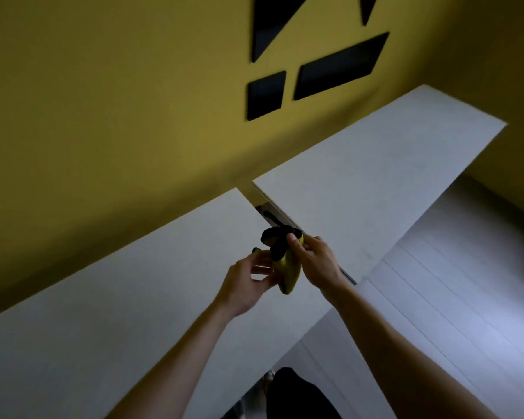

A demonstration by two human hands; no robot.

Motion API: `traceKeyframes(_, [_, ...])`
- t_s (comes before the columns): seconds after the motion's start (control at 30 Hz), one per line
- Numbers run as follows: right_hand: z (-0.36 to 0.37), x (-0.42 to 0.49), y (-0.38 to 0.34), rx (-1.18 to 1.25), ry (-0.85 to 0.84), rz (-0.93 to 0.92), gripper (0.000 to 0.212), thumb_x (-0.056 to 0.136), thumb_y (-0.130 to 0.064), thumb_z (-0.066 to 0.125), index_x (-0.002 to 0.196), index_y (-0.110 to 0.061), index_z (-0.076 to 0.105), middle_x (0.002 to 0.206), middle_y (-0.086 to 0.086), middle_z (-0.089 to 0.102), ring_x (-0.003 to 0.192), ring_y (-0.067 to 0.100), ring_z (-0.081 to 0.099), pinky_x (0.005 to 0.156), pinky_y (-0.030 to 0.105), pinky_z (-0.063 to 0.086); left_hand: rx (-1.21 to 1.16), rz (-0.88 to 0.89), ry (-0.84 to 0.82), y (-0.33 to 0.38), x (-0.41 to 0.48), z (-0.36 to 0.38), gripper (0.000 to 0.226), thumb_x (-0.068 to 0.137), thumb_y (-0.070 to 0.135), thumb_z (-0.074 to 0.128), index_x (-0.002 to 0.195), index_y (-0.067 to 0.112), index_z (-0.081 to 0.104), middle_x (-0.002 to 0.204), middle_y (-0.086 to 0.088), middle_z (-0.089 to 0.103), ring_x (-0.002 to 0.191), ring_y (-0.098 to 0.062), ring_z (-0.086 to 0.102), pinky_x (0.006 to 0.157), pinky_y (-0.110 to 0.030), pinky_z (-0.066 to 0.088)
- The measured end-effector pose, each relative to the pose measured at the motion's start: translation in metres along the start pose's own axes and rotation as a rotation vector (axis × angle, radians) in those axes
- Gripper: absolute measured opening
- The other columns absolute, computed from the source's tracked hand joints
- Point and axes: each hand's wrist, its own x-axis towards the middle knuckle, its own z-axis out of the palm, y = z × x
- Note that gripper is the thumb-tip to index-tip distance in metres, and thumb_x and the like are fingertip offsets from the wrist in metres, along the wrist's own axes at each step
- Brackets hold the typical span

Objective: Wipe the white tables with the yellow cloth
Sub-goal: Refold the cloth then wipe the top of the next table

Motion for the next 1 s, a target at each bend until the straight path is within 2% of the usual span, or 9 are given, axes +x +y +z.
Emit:
traceKeyframes(0.13, [-0.035,-0.016,0.017,0.233,0.005,0.084,0.070,0.080,-0.090,0.066,0.110,-0.027,0.073,0.104,-0.001,0.077,0.100,0.022,0.075,0.098,0.055,0.063,0.104,0.112,-0.009,0.034,0.009,0.036,0.027,0.098,0.033,0.080,0.125,0.034,0.075,0.108,0.015,0.081,0.103,0.000,0.076,0.091,-0.021,0.063])
traceKeyframes(0.27, [-0.073,-0.028,0.035,0.177,-0.066,0.049,0.089,0.064,-0.095,0.074,0.131,-0.037,0.064,0.121,-0.008,0.072,0.113,0.013,0.073,0.099,0.042,0.062,0.122,0.083,0.027,0.048,0.027,0.074,0.012,0.104,0.031,0.073,0.112,0.039,0.076,0.097,0.012,0.082,0.091,-0.008,0.079,0.084,-0.033,0.068])
traceKeyframes(0.43, [-0.141,-0.017,0.086,0.028,0.043,0.059,0.038,0.097,-0.050,0.074,0.129,-0.029,0.069,0.112,-0.009,0.077,0.102,0.005,0.074,0.089,0.030,0.062,0.126,0.042,0.030,0.070,0.066,0.145,0.021,0.105,0.026,0.072,0.124,0.028,0.081,0.104,0.009,0.081,0.094,-0.014,0.080,0.081,-0.030,0.068])
traceKeyframes(0.53, [-0.190,-0.009,0.106,0.019,0.072,0.073,0.031,0.096,-0.049,0.076,0.119,-0.029,0.069,0.106,-0.009,0.078,0.094,0.000,0.072,0.072,0.016,0.056,0.130,0.053,0.025,0.087,0.091,0.204,0.016,0.107,0.022,0.069,0.117,0.020,0.081,0.099,0.008,0.081,0.090,-0.008,0.078,0.078,-0.029,0.068])
traceKeyframes(0.6, [-0.223,0.002,0.118,-0.015,0.121,0.083,0.024,0.098,-0.045,0.074,0.113,-0.026,0.071,0.101,-0.007,0.078,0.089,0.007,0.073,0.070,0.029,0.062,0.121,0.048,0.086,0.096,0.107,0.236,0.013,0.107,0.021,0.070,0.107,0.014,0.080,0.094,0.004,0.080,0.086,-0.009,0.078,0.071,-0.026,0.067])
traceKeyframes(0.73, [-0.279,0.026,0.134,-0.013,0.211,0.127,0.016,0.094,-0.027,0.066,0.107,-0.022,0.073,0.092,-0.003,0.076,0.085,0.021,0.073,0.080,0.053,0.064,-0.205,-0.169,0.252,0.108,0.127,0.269,0.007,0.105,0.019,0.071,0.111,0.019,0.069,0.106,-0.010,0.078,0.094,-0.036,0.081,0.072,-0.053,0.069])
traceKeyframes(0.83, [-0.301,0.045,0.139,0.021,0.201,0.083,0.016,0.090,-0.030,0.063,0.104,-0.026,0.067,0.093,-0.003,0.075,0.087,0.022,0.075,0.080,0.055,0.065,-0.456,-0.343,0.223,0.122,0.135,0.272,0.047,0.105,0.008,0.068,0.139,0.026,0.040,0.118,-0.019,0.073,0.093,-0.038,0.082,0.076,-0.054,0.069])
traceKeyframes(0.9, [-0.307,0.055,0.134,0.043,0.181,0.035,0.013,0.095,-0.025,0.062,0.108,-0.025,0.066,0.098,-0.003,0.076,0.088,0.020,0.076,0.081,0.051,0.066,-0.348,-0.419,0.105,0.120,0.139,0.269,0.056,0.105,0.015,0.071,0.148,0.031,0.038,0.123,-0.018,0.070,0.096,-0.037,0.081,0.076,-0.051,0.069])
traceKeyframes(1.0, [-0.307,0.067,0.123,0.046,0.105,-0.015,0.017,0.101,-0.021,0.063,0.114,-0.030,0.067,0.111,-0.005,0.076,0.092,0.007,0.075,0.078,0.038,0.067,0.244,-0.367,-0.051,0.092,0.152,0.262,0.060,0.100,0.041,0.076,0.152,0.028,0.048,0.136,-0.008,0.060,0.117,-0.026,0.068,0.086,-0.037,0.063])
